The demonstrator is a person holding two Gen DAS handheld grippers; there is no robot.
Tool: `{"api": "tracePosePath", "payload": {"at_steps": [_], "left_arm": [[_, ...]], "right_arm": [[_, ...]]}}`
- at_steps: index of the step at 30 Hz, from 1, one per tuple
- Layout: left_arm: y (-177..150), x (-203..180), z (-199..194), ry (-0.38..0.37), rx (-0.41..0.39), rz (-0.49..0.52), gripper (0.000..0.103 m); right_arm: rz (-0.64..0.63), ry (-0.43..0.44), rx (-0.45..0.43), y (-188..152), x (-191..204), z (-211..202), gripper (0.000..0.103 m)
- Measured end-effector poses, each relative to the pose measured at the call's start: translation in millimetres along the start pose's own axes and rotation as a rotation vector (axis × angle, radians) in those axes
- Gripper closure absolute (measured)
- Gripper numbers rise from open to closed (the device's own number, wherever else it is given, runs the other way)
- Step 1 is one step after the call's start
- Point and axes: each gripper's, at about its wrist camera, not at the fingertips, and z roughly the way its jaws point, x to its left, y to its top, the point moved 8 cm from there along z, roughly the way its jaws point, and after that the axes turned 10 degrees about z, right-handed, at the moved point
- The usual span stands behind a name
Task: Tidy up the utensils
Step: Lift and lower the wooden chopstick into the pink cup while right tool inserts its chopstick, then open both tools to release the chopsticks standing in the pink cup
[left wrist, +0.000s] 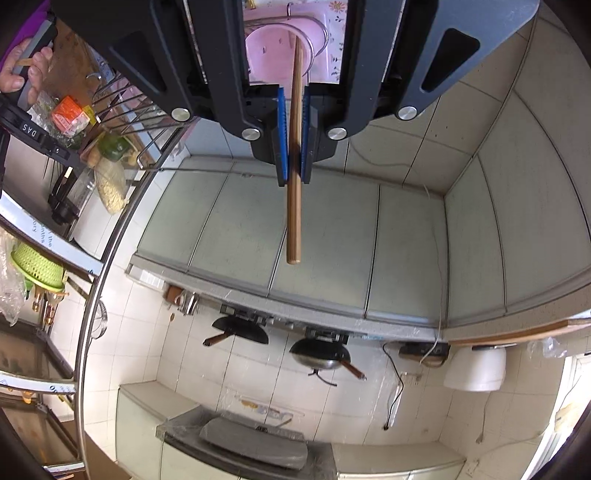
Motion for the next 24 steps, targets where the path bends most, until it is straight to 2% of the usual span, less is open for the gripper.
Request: {"api": "tracePosePath", "payload": {"at_steps": [15,18,22,24], "left_arm": [[-38.3,-9.0,34.7,-0.015,0.126,0.012,0.097],[-40.5,-10.7,34.9,-0.009,0.123,0.017,0.097],[-44.7,-9.6,36.8,-0.007,0.158,0.01,0.096],[-45.0,-7.7,34.8,-0.004,0.165,0.003,0.093]], "right_arm": [[0.005,-0.021,0.057,-15.9,-8.1,12.0,0.097],[0.007,-0.025,0.07,-19.4,-9.5,14.6,0.096],[0.03,-0.016,0.084,-21.7,-12.1,15.1,0.095],[0.04,-0.013,0.085,-21.4,-14.0,13.8,0.094]]}}
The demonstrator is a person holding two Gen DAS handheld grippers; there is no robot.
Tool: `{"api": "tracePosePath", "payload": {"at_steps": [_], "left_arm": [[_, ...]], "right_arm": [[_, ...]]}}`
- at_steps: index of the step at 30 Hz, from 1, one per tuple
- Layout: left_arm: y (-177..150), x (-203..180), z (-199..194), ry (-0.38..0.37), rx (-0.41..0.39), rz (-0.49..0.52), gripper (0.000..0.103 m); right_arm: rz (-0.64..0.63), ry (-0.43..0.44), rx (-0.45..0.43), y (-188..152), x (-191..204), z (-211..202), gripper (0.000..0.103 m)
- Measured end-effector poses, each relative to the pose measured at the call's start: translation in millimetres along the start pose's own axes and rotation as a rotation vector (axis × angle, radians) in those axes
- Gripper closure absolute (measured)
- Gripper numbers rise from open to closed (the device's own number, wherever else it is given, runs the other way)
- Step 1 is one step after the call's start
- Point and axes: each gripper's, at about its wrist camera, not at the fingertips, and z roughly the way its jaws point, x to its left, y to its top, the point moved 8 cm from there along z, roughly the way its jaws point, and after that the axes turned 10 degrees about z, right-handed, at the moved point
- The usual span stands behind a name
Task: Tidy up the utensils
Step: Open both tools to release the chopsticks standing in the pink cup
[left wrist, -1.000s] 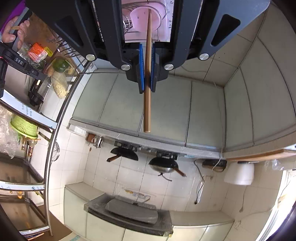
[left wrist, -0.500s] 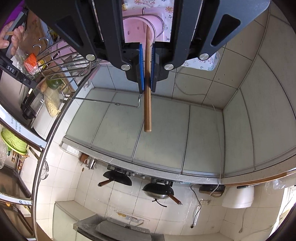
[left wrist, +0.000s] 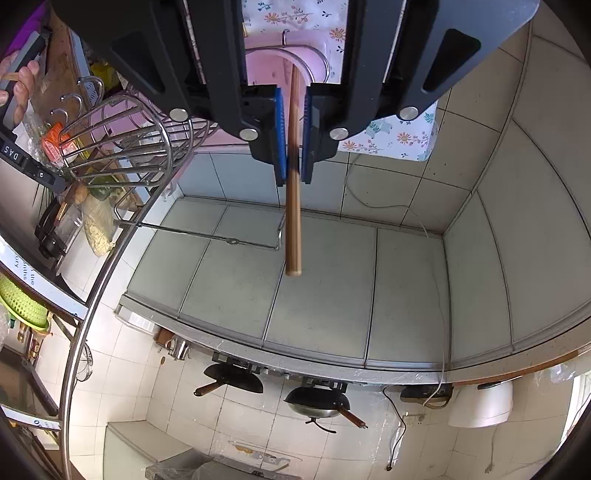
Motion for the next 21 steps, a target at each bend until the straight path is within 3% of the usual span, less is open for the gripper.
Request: {"api": "tracePosePath", "payload": {"at_steps": [2,5,13,21], "left_arm": [[0.5,2.4,-5.0,0.004,-0.008,-0.009,0.083],[0.5,3.5,-14.6,0.002,-0.021,-0.016,0.079],[-11.9,-3.3,-48.7,-0.026,-0.047,-0.033,0.078],[-44.3,-22.6,-70.2,-0.072,-0.04,-0.034,0.078]], "right_arm": [[0.0,0.0,-0.002,-0.1,0.3,-3.6,0.092],[-0.01,-0.001,-0.011,-2.0,0.7,-9.6,0.083],[-0.002,0.022,-0.037,-18.6,3.2,-33.9,0.081],[0.015,0.049,0.004,-68.4,6.8,-46.9,0.08]]}}
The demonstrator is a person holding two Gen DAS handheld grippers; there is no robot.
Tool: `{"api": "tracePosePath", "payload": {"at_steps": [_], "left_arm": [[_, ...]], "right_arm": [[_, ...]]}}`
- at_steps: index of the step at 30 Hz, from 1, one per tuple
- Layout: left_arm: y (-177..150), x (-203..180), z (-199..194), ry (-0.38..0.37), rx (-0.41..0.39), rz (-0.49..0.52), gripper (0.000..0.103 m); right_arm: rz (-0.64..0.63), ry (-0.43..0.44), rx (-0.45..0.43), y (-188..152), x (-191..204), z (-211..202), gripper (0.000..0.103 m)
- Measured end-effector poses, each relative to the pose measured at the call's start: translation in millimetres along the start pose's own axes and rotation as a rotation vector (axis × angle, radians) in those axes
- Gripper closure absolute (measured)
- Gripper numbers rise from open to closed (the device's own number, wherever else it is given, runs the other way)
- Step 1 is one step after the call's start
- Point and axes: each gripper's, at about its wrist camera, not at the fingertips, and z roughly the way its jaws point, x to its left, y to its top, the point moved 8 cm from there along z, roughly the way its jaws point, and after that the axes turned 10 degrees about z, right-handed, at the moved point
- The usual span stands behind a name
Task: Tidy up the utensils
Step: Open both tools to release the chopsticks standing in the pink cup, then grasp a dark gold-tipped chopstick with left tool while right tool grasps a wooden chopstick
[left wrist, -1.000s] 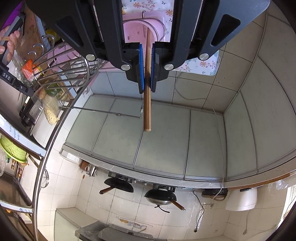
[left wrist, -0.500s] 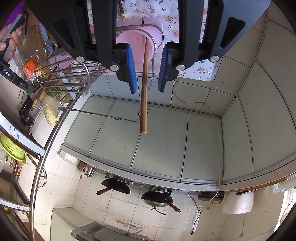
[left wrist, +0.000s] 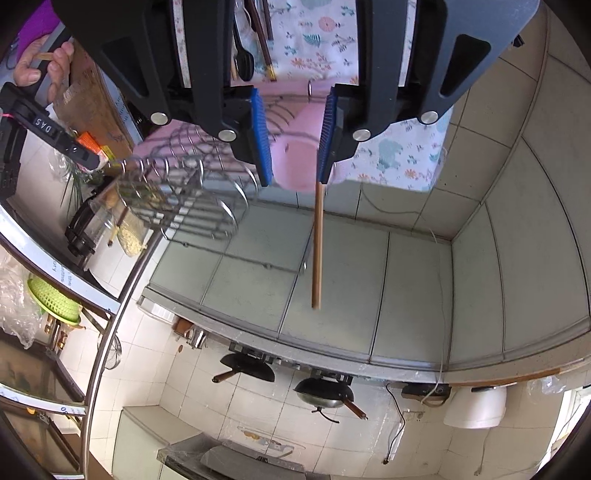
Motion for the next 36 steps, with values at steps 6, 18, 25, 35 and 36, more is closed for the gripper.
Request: {"api": "tracePosePath", "payload": {"at_steps": [6,18,25,35,36], "left_arm": [[-41.5,-17.9,11.8,-0.052,0.096,0.008,0.078],[-128.4,-44.0,67.2,-0.171,0.37,-0.058,0.078],[-143.6,-54.2,98.9,-0.188,0.473,-0.065,0.078],[-160.8,-65.4,147.7,-0.146,0.6,-0.078,0.091],[-162.0,-65.9,150.4,-0.136,0.604,-0.073,0.091]], "right_arm": [[0.053,0.026,0.101,-44.0,-5.3,14.8,0.08],[0.143,0.05,0.284,-111.0,-17.6,50.2,0.08],[0.19,0.069,0.356,-133.0,-24.7,64.2,0.081],[0.224,0.089,0.414,-144.5,-32.0,72.6,0.083],[0.226,0.09,0.415,-144.3,-32.4,72.8,0.083]]}}
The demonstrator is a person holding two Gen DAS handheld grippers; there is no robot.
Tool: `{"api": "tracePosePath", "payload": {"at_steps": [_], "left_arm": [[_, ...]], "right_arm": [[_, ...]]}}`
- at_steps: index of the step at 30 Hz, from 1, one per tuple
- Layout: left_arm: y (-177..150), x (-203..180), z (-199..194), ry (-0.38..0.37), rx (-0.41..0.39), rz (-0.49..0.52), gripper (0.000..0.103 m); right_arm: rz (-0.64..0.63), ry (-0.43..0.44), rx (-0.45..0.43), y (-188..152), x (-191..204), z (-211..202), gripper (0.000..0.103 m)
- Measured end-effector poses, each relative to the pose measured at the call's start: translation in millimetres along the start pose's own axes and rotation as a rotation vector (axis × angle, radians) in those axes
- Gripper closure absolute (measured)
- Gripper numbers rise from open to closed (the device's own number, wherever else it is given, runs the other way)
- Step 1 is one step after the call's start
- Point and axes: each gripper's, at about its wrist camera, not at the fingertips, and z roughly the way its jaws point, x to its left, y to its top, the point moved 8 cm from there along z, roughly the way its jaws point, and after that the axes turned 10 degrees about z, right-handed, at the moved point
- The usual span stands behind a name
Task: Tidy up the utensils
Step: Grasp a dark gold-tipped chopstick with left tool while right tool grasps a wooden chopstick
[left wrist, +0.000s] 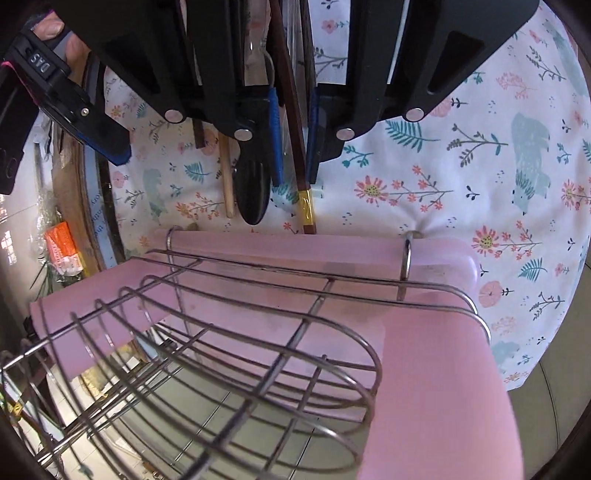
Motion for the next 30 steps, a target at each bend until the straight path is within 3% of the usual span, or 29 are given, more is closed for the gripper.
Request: {"api": "tracePosePath", "payload": {"at_steps": [5,8,19,25,30], "left_arm": [[-0.9,2.2,12.3,0.037,0.013,0.016,0.094],[0.0,3.8,12.2,0.023,0.004,-0.002,0.095],[-7.4,33.8,-25.6,-0.021,-0.039,-0.053,0.097],[-23.2,49.1,-44.6,0.018,-0.054,-0.05,0.097],[-32.8,66.0,-45.1,0.036,-0.034,-0.064,0.097]], "right_arm": [[0.003,0.01,0.009,0.1,-0.1,2.3,0.083],[0.003,0.017,0.024,-0.8,2.7,5.4,0.084],[0.027,0.04,0.116,-2.5,16.5,38.9,0.087],[0.048,-0.004,0.176,-3.5,12.2,65.8,0.097],[0.032,-0.059,0.205,-3.2,10.4,84.9,0.097]]}}
